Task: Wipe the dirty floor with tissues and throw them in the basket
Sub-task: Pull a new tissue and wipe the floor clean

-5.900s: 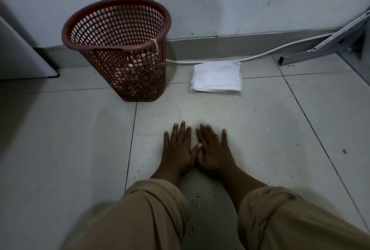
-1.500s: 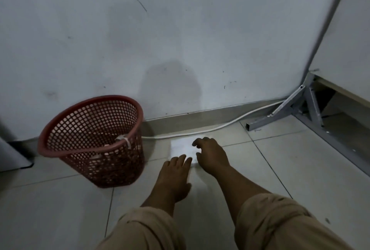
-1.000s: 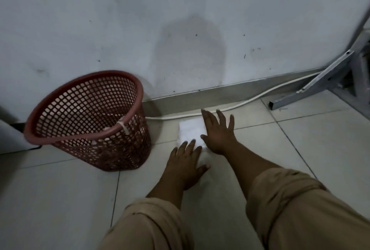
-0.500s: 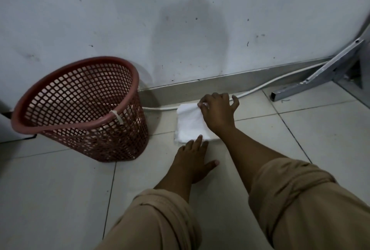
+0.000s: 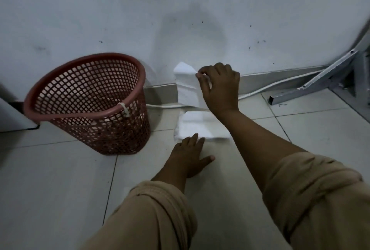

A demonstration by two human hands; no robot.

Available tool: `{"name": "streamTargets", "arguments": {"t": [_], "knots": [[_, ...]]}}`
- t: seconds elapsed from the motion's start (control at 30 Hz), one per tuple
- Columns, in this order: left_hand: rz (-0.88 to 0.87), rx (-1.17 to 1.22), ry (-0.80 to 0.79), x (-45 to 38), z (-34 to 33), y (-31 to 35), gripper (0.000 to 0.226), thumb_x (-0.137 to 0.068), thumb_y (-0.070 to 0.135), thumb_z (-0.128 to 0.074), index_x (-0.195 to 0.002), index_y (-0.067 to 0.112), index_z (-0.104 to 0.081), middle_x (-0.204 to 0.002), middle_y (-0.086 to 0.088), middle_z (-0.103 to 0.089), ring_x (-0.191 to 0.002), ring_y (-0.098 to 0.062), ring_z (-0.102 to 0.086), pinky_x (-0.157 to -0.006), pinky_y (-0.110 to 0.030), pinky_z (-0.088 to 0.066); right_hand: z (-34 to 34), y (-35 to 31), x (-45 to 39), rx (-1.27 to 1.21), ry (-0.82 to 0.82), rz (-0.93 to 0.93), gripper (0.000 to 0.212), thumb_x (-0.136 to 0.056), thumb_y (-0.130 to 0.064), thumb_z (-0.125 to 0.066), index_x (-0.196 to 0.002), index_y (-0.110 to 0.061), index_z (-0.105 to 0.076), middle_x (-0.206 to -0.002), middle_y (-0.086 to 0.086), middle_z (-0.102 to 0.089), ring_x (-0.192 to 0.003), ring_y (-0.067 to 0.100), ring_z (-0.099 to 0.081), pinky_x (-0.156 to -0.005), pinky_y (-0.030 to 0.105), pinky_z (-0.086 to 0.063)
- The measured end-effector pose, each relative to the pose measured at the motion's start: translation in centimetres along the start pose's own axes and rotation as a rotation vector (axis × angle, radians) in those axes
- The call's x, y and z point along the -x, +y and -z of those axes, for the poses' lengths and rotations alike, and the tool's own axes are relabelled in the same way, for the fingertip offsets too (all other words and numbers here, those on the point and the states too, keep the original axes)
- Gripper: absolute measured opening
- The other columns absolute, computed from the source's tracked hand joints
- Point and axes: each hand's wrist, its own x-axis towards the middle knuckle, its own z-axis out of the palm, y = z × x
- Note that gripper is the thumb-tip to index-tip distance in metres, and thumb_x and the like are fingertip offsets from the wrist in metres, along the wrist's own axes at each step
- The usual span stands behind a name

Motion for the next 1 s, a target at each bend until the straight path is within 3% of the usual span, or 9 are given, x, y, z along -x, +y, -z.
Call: {"name": "streamTargets", "arguments": {"t": [0.13, 0.3, 0.4, 0.57, 0.73, 0.87, 1.0], "knots": [[0.004, -0.013, 0.037, 2.4, 0.8, -0.8, 0.078, -0.093, 0.067, -0.03, -0.155, 0.024, -0.01, -0.164, -0.003, -0.005, -0.149, -0.027, -0.012, -0.117, -0.046, -0.019, 0.6, -3.0, 2.0, -0.119, -0.162, 0.151, 0.02, -0.095, -0.024, -0.058, -0.1, -0.008, -0.069, -0.091, 0.011, -0.063, -0.08, 0.027, -0.059, -0.062, 0.037, -0.048], [0.03, 0.027, 0.081, 7.1, 0.7, -2.9, 0.066, -0.098, 0.051, -0.04, -0.154, 0.022, -0.021, -0.161, -0.004, -0.019, -0.145, -0.025, -0.021, -0.115, -0.042, -0.025, 0.6, -6.9, 7.8, -0.157, -0.382, 0.124, 0.02, -0.096, -0.029, -0.055, -0.105, -0.014, -0.066, -0.102, 0.008, -0.063, -0.079, 0.029, -0.063, -0.064, 0.038, -0.052], [0.106, 0.085, 0.108, 10.6, -0.4, -4.2, 0.058, -0.099, 0.044, -0.041, -0.15, 0.02, -0.028, -0.156, -0.004, -0.03, -0.14, -0.024, -0.029, -0.111, -0.04, -0.032, 1.1, -8.8, 11.5, -0.156, -0.504, 0.188, 0.02, -0.096, -0.031, -0.055, -0.101, -0.015, -0.066, -0.098, 0.006, -0.062, -0.073, 0.027, -0.062, -0.059, 0.031, -0.044], [0.144, 0.126, 0.109, 15.1, -1.5, -5.3, 0.046, -0.098, 0.034, -0.044, -0.142, 0.02, -0.041, -0.147, -0.003, -0.043, -0.131, -0.024, -0.039, -0.105, -0.038, -0.037, 2.8, -8.9, 18.3, -0.03, -0.735, 0.293, 0.027, -0.1, -0.036, -0.044, -0.11, -0.018, -0.06, -0.101, 0.006, -0.063, -0.075, 0.031, -0.063, -0.06, 0.036, -0.046], [0.132, 0.099, 0.102, 18.9, -2.0, -6.1, 0.042, -0.098, 0.026, -0.043, -0.139, 0.02, -0.047, -0.144, -0.002, -0.045, -0.131, -0.023, -0.039, -0.105, -0.036, -0.036, 6.1, -9.7, 24.7, 0.047, -0.915, 0.549, 0.022, -0.091, -0.036, -0.06, -0.098, -0.015, -0.063, -0.076, 0.006, -0.063, -0.052, 0.024, -0.061, -0.043, 0.026, -0.036], [0.119, 0.114, 0.109, 20.0, -2.7, -5.8, 0.041, -0.098, 0.026, -0.045, -0.139, 0.021, -0.048, -0.144, -0.001, -0.047, -0.131, -0.021, -0.039, -0.107, -0.037, -0.036, 7.7, -11.6, 30.1, -0.038, -1.049, 0.417, 0.033, -0.099, -0.037, -0.045, -0.123, -0.015, -0.048, -0.1, 0.01, -0.061, -0.076, 0.024, -0.064, -0.062, 0.03, -0.043], [0.015, 0.115, 0.142, 19.3, -2.9, -3.6, 0.039, -0.099, 0.025, -0.044, -0.137, 0.021, -0.051, -0.143, -0.001, -0.048, -0.131, -0.022, -0.039, -0.107, -0.037, -0.035, 9.6, -14.3, 34.0, -0.086, -1.047, 0.249, 0.031, -0.096, -0.035, -0.052, -0.121, -0.015, -0.053, -0.1, 0.011, -0.064, -0.078, 0.024, -0.066, -0.071, 0.026, -0.046]]}}
